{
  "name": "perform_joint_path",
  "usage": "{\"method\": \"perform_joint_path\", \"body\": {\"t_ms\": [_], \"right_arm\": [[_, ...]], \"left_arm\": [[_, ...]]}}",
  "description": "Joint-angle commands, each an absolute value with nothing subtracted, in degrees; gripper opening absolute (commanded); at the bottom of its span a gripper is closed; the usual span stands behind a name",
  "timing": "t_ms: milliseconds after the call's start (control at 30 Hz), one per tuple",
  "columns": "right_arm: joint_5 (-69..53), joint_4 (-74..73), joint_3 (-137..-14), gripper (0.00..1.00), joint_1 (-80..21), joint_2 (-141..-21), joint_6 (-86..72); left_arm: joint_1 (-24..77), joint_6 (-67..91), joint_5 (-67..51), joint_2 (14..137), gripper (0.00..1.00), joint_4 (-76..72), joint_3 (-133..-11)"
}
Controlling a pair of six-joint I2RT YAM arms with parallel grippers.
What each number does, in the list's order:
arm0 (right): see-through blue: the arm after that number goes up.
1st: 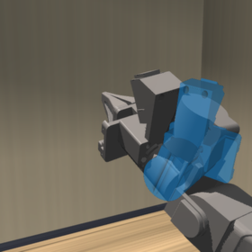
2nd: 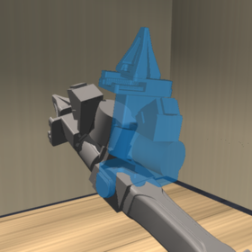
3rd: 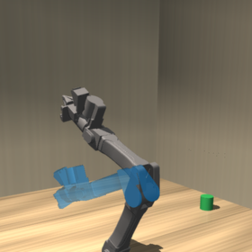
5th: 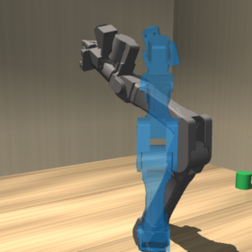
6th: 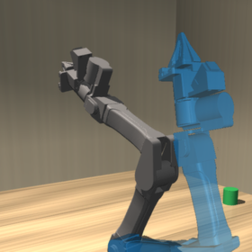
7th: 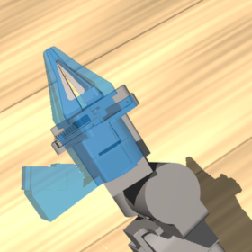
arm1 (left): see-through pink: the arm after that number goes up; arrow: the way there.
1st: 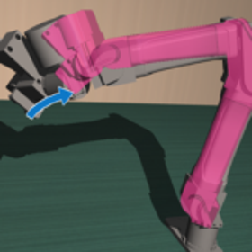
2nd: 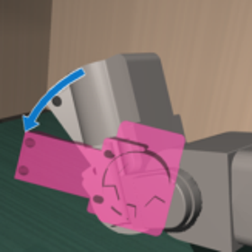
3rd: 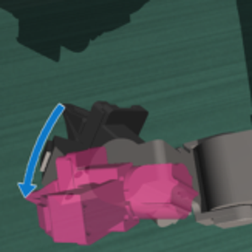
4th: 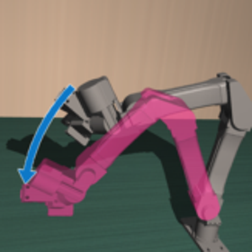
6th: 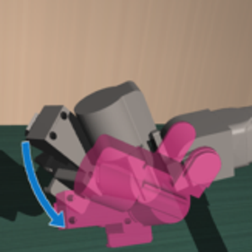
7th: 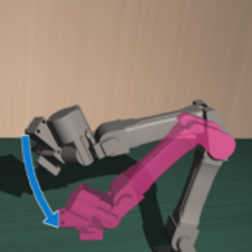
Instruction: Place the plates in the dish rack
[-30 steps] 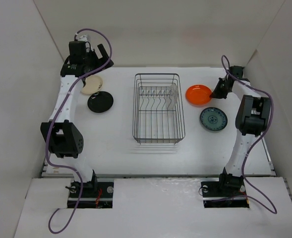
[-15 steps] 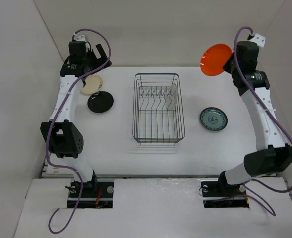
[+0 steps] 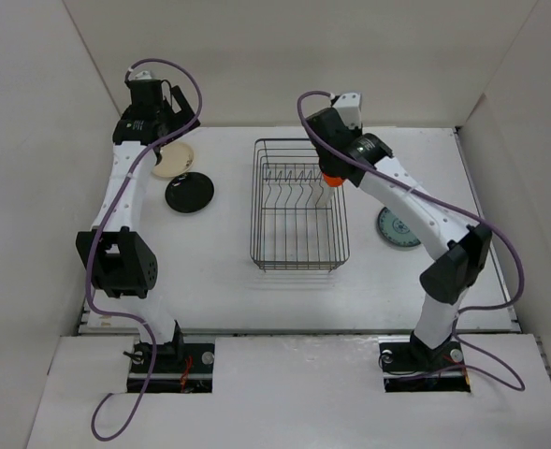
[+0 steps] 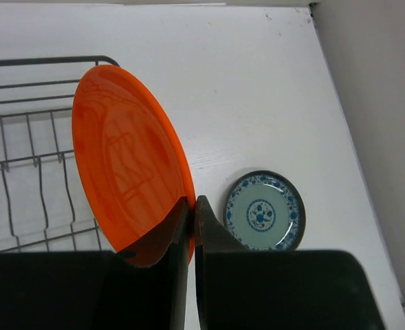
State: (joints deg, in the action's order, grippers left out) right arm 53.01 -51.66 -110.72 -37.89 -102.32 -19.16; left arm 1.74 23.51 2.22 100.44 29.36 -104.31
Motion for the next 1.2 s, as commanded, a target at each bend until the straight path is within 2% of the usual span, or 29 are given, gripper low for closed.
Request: {"method": "perform_joint_path", "body": {"t_ms": [0,533,1167], "right_arm": [[60.6,-54.7,-116.3,0.0,-38.8,-103.2,-19.9],[60.6,-55.9,-124.3,0.0,-40.5,-114.2,-20.4],[60.5,-55.9,-123.7,0.0,-41.0,-120.5,-21.4]], "left_arm": [[1.3,24.2,4.7,98.1,1.0,29.9,-107.1],[1.3,24.2,2.6,98.1,1.0,30.4,-107.7],[1.3,24.2,1.3,98.1,1.0,29.9,-107.7]]}}
